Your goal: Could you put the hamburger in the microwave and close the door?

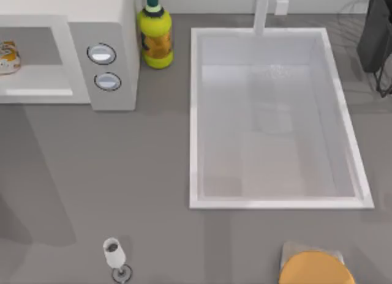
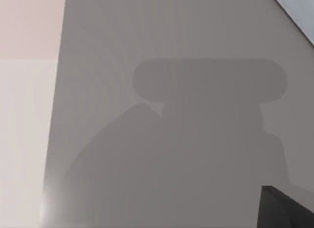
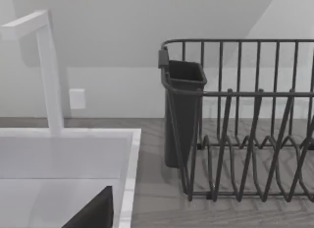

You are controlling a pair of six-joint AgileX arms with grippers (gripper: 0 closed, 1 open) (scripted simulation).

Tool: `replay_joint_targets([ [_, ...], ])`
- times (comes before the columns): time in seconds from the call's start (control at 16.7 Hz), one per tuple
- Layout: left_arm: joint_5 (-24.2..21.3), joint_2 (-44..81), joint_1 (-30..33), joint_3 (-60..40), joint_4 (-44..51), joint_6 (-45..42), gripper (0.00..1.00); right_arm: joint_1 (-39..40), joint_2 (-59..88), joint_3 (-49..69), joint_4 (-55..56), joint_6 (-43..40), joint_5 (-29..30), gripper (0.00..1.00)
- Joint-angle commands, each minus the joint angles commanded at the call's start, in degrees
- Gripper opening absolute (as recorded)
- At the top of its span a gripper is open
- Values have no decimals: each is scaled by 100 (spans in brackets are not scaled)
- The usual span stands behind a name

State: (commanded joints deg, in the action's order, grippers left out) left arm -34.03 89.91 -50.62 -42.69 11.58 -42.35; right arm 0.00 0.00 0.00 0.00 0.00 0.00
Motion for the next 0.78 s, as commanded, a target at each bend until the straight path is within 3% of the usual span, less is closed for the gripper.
replay_joint_targets([
  [0.78, 1016, -1789, 1733, 1592, -603, 1634, 0, 0, 0, 0, 0, 0, 0, 100],
])
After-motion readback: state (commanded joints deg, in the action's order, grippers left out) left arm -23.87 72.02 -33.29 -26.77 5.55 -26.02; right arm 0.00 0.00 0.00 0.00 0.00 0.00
